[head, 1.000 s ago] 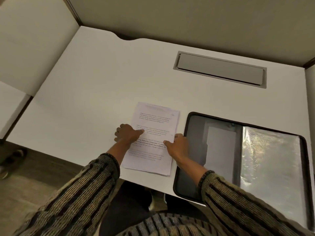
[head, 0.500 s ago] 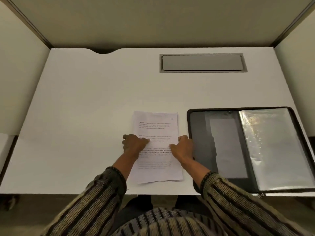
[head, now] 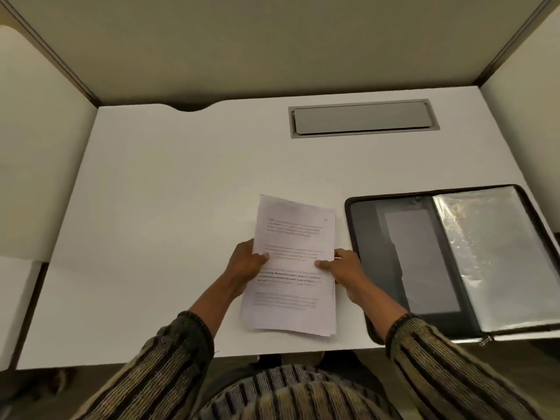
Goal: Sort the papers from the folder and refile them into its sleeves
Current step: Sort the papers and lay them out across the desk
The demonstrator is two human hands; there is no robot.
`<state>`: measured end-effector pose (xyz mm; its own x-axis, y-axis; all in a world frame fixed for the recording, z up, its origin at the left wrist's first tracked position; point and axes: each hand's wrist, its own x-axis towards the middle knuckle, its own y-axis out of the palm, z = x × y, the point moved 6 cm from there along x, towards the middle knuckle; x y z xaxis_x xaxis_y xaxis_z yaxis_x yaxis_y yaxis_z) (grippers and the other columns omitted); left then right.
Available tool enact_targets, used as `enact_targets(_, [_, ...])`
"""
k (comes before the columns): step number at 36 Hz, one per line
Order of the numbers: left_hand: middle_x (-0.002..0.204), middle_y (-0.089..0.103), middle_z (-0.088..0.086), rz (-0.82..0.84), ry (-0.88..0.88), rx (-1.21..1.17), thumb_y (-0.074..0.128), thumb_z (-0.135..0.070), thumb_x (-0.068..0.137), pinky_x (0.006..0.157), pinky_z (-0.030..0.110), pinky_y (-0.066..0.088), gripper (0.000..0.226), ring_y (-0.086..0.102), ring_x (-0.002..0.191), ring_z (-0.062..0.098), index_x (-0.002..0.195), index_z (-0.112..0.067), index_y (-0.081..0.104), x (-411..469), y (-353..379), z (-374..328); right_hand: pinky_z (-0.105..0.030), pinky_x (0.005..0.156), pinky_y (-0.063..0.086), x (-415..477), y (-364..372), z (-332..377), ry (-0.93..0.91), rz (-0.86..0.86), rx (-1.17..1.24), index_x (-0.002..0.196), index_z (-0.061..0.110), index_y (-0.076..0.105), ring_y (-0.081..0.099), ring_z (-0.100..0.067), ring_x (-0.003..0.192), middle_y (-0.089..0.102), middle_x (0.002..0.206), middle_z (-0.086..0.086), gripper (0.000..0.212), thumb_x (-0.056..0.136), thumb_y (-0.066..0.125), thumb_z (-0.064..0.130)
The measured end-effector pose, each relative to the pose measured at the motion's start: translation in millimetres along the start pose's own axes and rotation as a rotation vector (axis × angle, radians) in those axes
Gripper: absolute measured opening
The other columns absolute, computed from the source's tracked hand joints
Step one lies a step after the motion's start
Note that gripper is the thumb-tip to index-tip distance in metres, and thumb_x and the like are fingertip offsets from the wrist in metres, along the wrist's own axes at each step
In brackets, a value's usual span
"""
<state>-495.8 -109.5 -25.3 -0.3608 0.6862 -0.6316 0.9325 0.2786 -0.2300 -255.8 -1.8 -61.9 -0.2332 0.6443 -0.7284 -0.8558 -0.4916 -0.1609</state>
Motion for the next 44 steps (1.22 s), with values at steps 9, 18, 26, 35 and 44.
enact_targets(9, [0.112, 0.080, -0.007, -0.230, 0.306, -0.225, 0.066, -0.004, 0.102, 0.087, 0.033, 0.062, 0.030, 0.076, 0.103, 0.015, 0.126, -0.020, 0.074, -42, -12, -73, -0.041, 0.082, 0.064, -43, -23, 81, -0.441, -0.115, 0.057, 0.112, 0.029, 0.073, 0.076, -0.013, 0.092, 0.079, 0.100, 0.008, 0.024, 0.091, 0.082, 0.021])
enact_targets(18, [0.123, 0.076, -0.004, -0.318, 0.351, -0.331, 0.088, -0.003, 0.076, 0.103, 0.045, 0.054, 0.055, 0.068, 0.122, 0.018, 0.124, -0.023, 0.068, -53, -18, -74, -0.033, 0.080, 0.060, -69, -24, 112, -0.694, -0.148, -0.025, 0.113, 0.028, 0.071, 0.071, -0.009, 0.097, 0.074, 0.104, 0.014, 0.040, 0.080, 0.091, 0.015])
enact_targets(26, [0.124, 0.073, -0.005, -0.399, 0.559, -0.331, 0.095, -0.034, 0.074, 0.098, 0.030, 0.056, 0.070, 0.068, 0.120, 0.016, 0.132, -0.012, 0.063, -68, -17, -108, -0.030, 0.083, 0.058, -79, -13, 137, -0.832, -0.130, 0.046, 0.111, 0.021, 0.069, 0.071, -0.017, 0.101, 0.074, 0.105, 0.011, 0.038, 0.080, 0.090, 0.009])
enact_targets(35, [0.106, 0.076, -0.008, -0.483, 0.595, -0.235, 0.078, -0.005, 0.092, 0.092, 0.040, 0.059, 0.025, 0.072, 0.105, 0.016, 0.114, -0.015, 0.077, -61, -22, -139, -0.026, 0.079, 0.056, -90, -15, 165, -0.868, -0.114, 0.088, 0.100, 0.033, 0.072, 0.070, -0.010, 0.091, 0.075, 0.094, 0.014, 0.034, 0.088, 0.082, 0.004])
enact_targets(44, [0.106, 0.079, -0.010, -0.389, 0.418, -0.344, 0.085, -0.001, 0.084, 0.083, 0.022, 0.056, 0.037, 0.073, 0.103, 0.010, 0.113, -0.021, 0.074, -40, -11, -101, -0.031, 0.082, 0.060, -70, -24, 137, -0.729, -0.101, 0.134, 0.109, 0.030, 0.076, 0.073, -0.012, 0.098, 0.078, 0.103, 0.008, 0.046, 0.075, 0.092, 0.002])
